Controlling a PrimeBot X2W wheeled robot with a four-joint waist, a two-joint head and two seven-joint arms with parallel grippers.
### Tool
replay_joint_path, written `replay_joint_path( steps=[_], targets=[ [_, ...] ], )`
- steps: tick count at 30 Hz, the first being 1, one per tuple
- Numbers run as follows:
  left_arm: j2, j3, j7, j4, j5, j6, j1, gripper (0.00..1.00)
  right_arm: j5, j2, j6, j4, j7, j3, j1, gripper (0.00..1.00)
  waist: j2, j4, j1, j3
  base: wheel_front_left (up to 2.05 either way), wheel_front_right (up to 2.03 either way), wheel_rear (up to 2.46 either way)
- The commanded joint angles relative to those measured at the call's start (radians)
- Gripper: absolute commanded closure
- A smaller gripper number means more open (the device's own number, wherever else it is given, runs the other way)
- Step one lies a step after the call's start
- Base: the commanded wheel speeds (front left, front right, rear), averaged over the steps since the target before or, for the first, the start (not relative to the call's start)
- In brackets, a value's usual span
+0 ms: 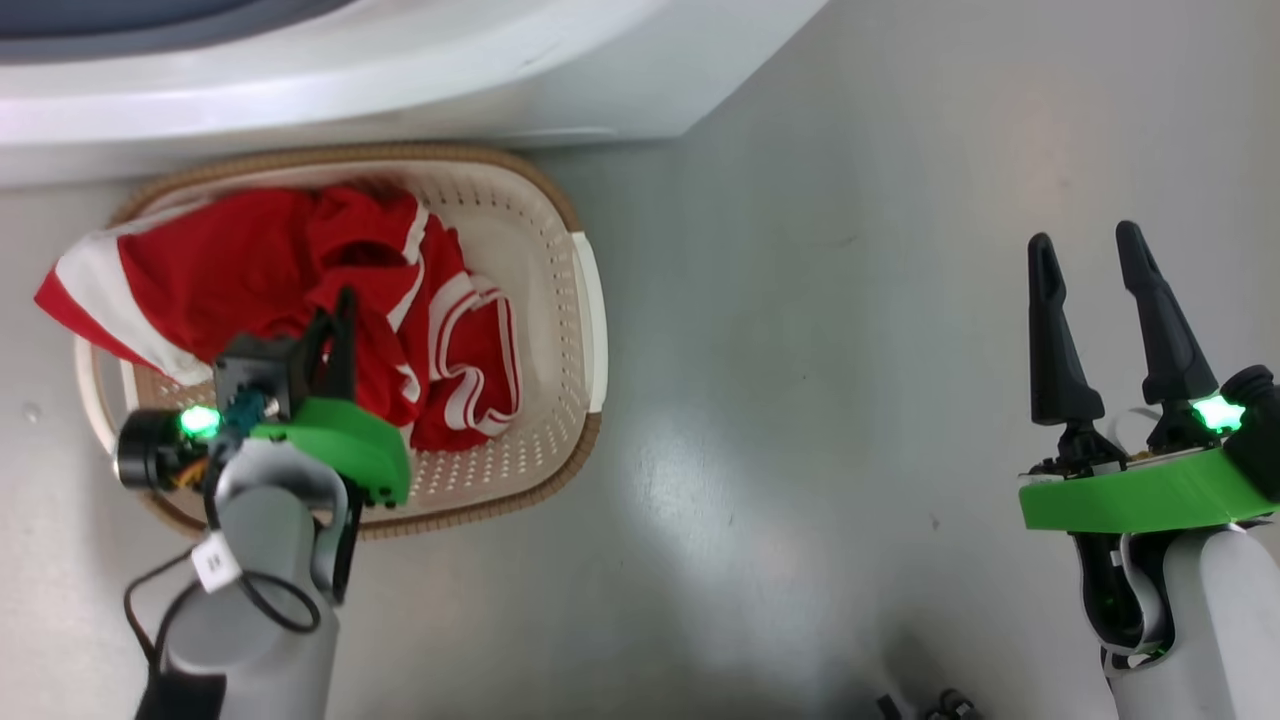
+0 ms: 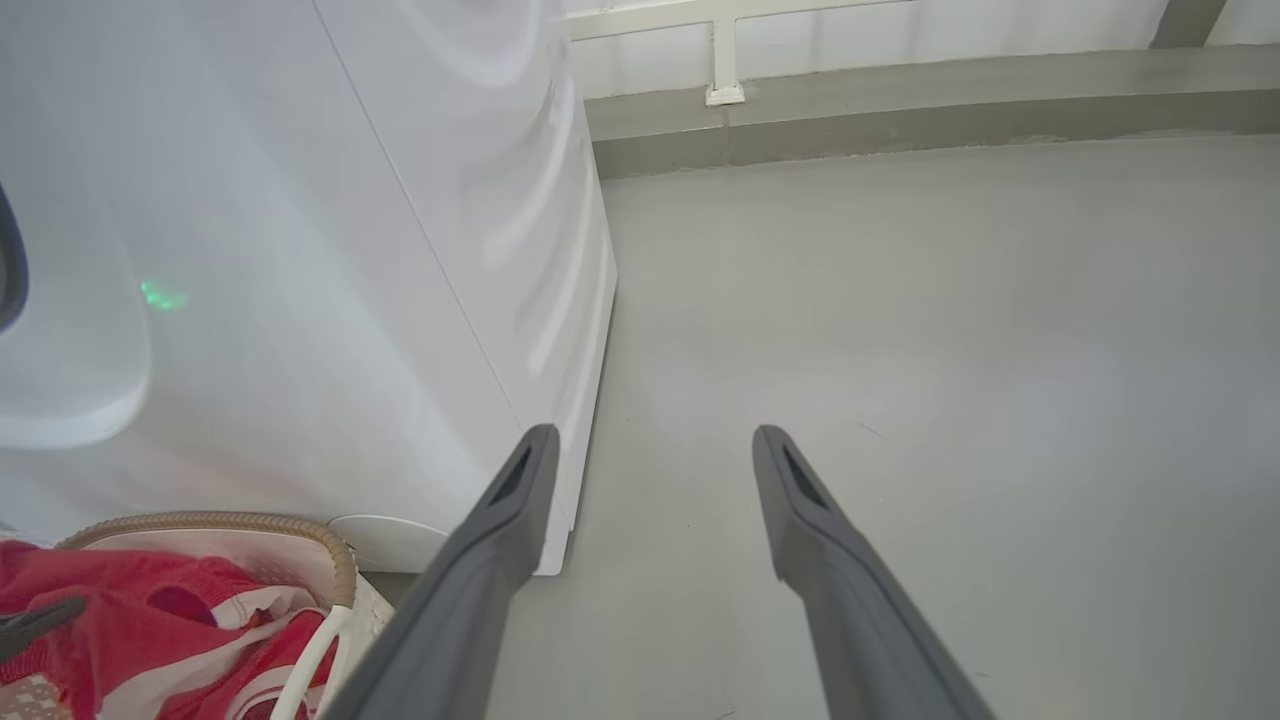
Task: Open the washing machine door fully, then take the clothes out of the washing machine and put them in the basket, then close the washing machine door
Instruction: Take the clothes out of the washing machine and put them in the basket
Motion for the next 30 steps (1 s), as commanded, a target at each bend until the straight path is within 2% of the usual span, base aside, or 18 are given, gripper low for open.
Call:
replay_joint_path(
  steps=[1,7,8,9,10,11,12,13,16,30],
  targets=[
    [0.024,0.022,-0.005,-0.003,0.002,-0.002,0.002,1.0,0.011,-0.004,0.006,-0.028,-0.006,0.016,0.004,0.0,0.0,0.002,0.0,0.032,0.0,0.0,0.0],
    [0.023,0.033,-0.005,0.061,-0.006,0.0,-0.046,1.0,0.006,-0.004,0.006,-0.032,-0.006,0.014,-0.005,0.0,0.0,0.006,0.0,0.052,0.0,0.0,0.0],
    [0.023,0.035,-0.005,0.068,-0.006,0.002,-0.049,0.94,0.005,-0.004,0.006,-0.031,-0.006,0.014,-0.005,0.0,0.0,0.007,0.0,0.051,0.0,0.0,0.0],
    [0.022,0.036,-0.005,0.072,-0.006,0.003,-0.05,0.85,0.004,-0.004,0.006,-0.03,-0.006,0.014,-0.005,0.0,0.0,0.007,0.0,0.048,0.0,0.0,0.0],
    [0.022,0.038,-0.005,0.076,-0.007,0.005,-0.05,0.71,0.003,-0.004,0.006,-0.028,-0.006,0.014,-0.004,0.0,0.0,0.008,0.0,0.045,0.0,0.0,0.0],
    [0.022,0.039,-0.005,0.079,-0.007,0.005,-0.049,0.48,0.002,-0.004,0.006,-0.027,-0.006,0.013,-0.004,0.0,0.0,0.009,0.0,0.041,0.0,0.0,0.0],
    [0.022,0.039,-0.005,0.083,-0.007,0.006,-0.048,0.12,0.0,-0.004,0.006,-0.026,-0.006,0.013,-0.002,0.0,0.0,0.011,0.0,0.035,0.0,0.0,0.0],
    [0.022,0.041,-0.005,0.085,-0.007,0.008,-0.045,0.0,-0.001,-0.004,0.006,-0.024,-0.006,0.013,-0.001,0.0,0.0,0.012,0.0,0.028,0.0,0.0,0.0],
    [0.02,0.048,-0.005,0.084,-0.013,0.019,-0.028,0.0,-0.005,-0.004,0.006,-0.018,-0.006,0.014,0.004,0.0,0.0,0.018,0.0,0.003,0.0,0.0,0.0],
    [0.016,0.068,-0.005,-0.057,-0.049,0.007,0.127,0.0,-0.031,-0.006,0.006,0.025,-0.006,0.01,0.062,0.0,0.0,0.049,0.0,-0.197,0.0,0.0,0.0]
  ],
)
